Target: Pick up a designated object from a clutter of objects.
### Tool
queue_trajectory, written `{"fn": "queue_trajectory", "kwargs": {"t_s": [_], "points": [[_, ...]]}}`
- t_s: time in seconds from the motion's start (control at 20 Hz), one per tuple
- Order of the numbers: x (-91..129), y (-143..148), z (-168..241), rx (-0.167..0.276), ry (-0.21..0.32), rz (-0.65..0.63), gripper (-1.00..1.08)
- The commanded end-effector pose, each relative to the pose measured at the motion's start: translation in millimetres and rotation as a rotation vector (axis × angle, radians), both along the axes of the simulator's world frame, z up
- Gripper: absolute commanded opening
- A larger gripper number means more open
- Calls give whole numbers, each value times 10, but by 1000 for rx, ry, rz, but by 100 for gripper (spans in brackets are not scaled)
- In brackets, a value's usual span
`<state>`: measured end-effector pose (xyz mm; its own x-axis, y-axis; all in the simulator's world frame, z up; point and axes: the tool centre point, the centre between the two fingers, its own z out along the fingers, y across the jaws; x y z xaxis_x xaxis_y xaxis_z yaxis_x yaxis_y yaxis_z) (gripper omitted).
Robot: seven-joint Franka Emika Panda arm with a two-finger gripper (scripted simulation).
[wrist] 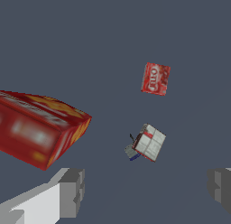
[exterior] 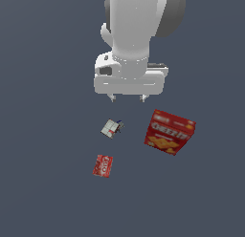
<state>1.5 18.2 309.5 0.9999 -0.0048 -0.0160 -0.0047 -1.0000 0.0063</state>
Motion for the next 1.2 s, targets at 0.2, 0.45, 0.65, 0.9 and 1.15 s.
{"fn": "queue_trajectory", "kwargs": {"t_s": [0.2,0.45,0.65,0.9,1.15], "points": [[8,-81,-270,5,-1,-60,100],[-8,-194,-621,11,-3,-142,100],[-57,-316,-982,15,-5,-230,100],[-176,-486,-1447,15,-8,-350,100],[-330,-639,-1836,12,-11,-457,100]]}}
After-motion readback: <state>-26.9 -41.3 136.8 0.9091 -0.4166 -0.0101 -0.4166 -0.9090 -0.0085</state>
